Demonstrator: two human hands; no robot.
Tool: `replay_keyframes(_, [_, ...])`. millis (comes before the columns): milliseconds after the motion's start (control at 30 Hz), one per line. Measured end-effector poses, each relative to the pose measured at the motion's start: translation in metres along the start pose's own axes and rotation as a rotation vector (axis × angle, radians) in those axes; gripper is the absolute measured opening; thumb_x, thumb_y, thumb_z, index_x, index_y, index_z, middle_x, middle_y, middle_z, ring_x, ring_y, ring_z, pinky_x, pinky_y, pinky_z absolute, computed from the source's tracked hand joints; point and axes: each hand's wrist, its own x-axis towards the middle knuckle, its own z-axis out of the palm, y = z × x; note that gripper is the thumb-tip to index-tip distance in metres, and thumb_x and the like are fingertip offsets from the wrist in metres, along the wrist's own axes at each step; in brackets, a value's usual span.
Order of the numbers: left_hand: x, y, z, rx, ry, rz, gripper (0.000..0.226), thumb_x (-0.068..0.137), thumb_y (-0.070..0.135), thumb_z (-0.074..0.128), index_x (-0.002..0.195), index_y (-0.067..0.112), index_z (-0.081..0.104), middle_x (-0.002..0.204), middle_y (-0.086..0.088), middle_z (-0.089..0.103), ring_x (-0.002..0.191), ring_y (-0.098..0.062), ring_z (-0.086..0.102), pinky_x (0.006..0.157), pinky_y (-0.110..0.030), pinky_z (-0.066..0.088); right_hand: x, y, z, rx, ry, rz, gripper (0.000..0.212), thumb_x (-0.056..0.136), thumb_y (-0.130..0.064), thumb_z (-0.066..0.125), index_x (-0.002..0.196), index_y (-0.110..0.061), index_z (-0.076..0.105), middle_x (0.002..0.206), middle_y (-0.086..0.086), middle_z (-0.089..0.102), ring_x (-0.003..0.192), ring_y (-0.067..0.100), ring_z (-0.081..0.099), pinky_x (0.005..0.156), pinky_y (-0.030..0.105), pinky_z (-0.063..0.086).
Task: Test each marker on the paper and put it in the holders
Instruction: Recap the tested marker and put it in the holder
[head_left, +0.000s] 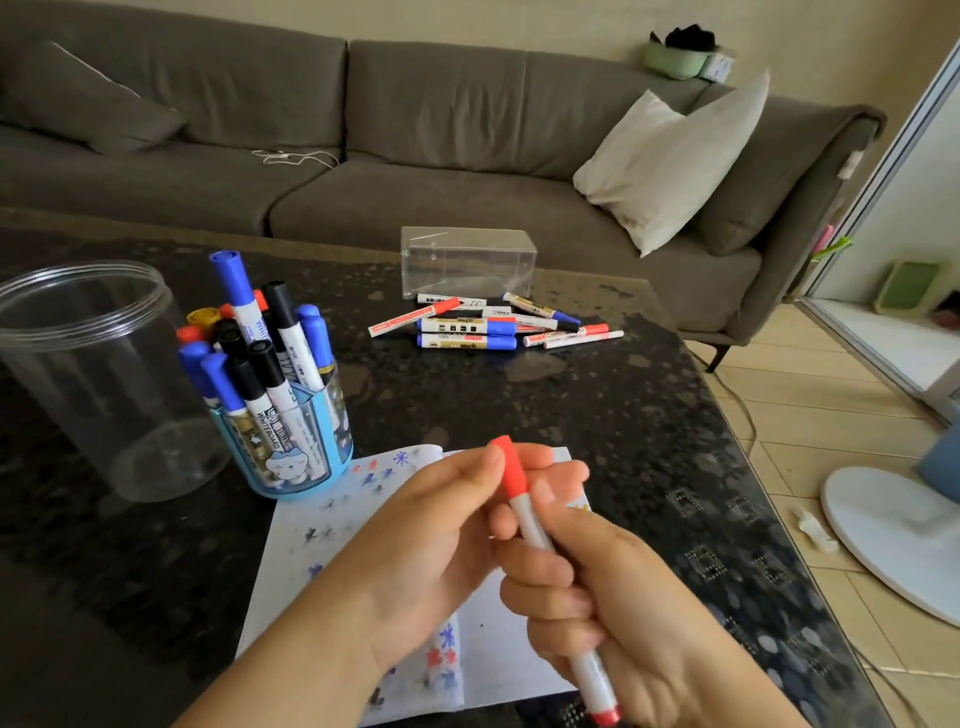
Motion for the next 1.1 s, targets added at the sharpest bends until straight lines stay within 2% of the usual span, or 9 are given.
replay_keyframes(133, [-0.003,-0.002,0.007,-0.039,0.065,0.074,0.025,0.078,0.024,0.051,0.074,0.004,0.065,0.057,-0.006,0.058,0.095,-0.019,0.069,0.068,-0.021,0.055,0.001,0.002,0.005,0.002,-0.069,-0.021,0.040,0.092,-0.043,0.048,0.070,-0.012,0.060,0.050,-0.006,0.033,0.037,0.001,0.024,0.030,0.011,0.021])
replay_keyframes(367, [0.007,-0.016,0.007,0.092,0.360,0.038,0.022,0.092,0.019,0.051,0.082,0.010,0.068,0.088,-0.006,0.075,0.081,-0.016,0.072,0.069,-0.022,0.055,0.016,0.018,-0.005,-1.095,0.380,-0.424,0.036,0.099,-0.034,0.038,0.066,-0.024,0.048,0.048,-0.014,0.049,0.044,0.002,0.044,0.047,0.013,0.030])
replay_keyframes(500, [0.011,-0.026,0.002,0.253,0.483,0.019,0.021,0.092,0.028,0.054,0.086,0.017,0.071,0.091,0.000,0.075,0.092,-0.017,0.069,0.092,-0.036,0.051,0.020,0.024,-0.009,-1.396,0.488,-0.550,0.028,0.100,-0.037,0.033,0.091,-0.024,0.056,0.062,-0.013,0.048,0.056,0.004,0.047,0.057,0.014,0.037])
replay_keyframes(567, [0.011,-0.025,-0.001,0.285,0.449,0.008,0.021,0.090,0.032,0.055,0.090,0.017,0.071,0.095,0.000,0.074,0.094,-0.017,0.069,0.094,-0.039,0.049,0.022,0.024,-0.010,-1.250,0.453,-0.452,0.029,0.100,-0.034,0.034,0.083,-0.024,0.054,0.055,-0.013,0.048,0.051,0.002,0.045,0.051,0.014,0.033])
replay_keyframes(667, [0.005,-0.015,0.001,0.091,0.203,-0.022,0.030,0.089,0.028,0.047,0.095,0.007,0.067,0.101,-0.009,0.073,0.096,-0.019,0.069,0.089,-0.034,0.050,0.010,0.012,-0.006,-0.527,0.223,-0.186,0.036,0.101,-0.025,0.037,0.072,-0.014,0.055,0.049,-0.007,0.041,0.039,0.005,0.032,0.039,0.017,0.025])
replay_keyframes(767, [-0.003,-0.013,0.001,0.082,0.045,0.000,0.033,0.083,0.032,0.046,0.090,0.008,0.067,0.104,-0.026,0.066,0.075,-0.022,0.070,0.066,-0.032,0.055,0.000,0.006,-0.004,-0.170,0.023,-0.099,0.029,0.091,-0.027,0.044,0.073,-0.010,0.061,0.055,0.005,0.043,0.042,0.011,0.033,0.037,0.019,0.029])
replay_keyframes(867, [-0.004,-0.013,0.006,0.128,0.111,0.040,0.028,0.079,0.035,0.052,0.078,0.014,0.070,0.106,-0.043,0.053,0.063,-0.022,0.061,0.057,-0.030,0.051,0.003,0.010,-0.002,-0.202,0.012,-0.191,0.031,0.090,-0.025,0.045,0.066,-0.012,0.059,0.059,0.004,0.045,0.044,0.009,0.035,0.042,0.018,0.033])
replay_keyframes(967, [0.000,-0.016,0.009,0.064,0.175,0.094,0.028,0.078,0.030,0.051,0.079,0.006,0.064,0.092,-0.017,0.072,0.073,-0.014,0.069,0.057,-0.022,0.054,0.008,0.016,0.001,-0.382,0.134,-0.282,0.051,0.100,-0.021,0.038,0.051,-0.025,0.054,0.053,-0.004,0.039,0.041,0.004,0.028,0.039,0.015,0.026])
replay_keyframes(1100, [0.007,-0.026,0.010,0.120,0.347,0.069,0.027,0.093,0.026,0.048,0.089,0.007,0.068,0.087,-0.005,0.075,0.071,-0.014,0.070,0.055,-0.023,0.052,0.014,0.020,-0.001,-0.803,0.290,-0.417,0.044,0.100,-0.023,0.039,0.060,-0.036,0.049,0.050,-0.016,0.047,0.042,0.001,0.042,0.045,0.010,0.033])
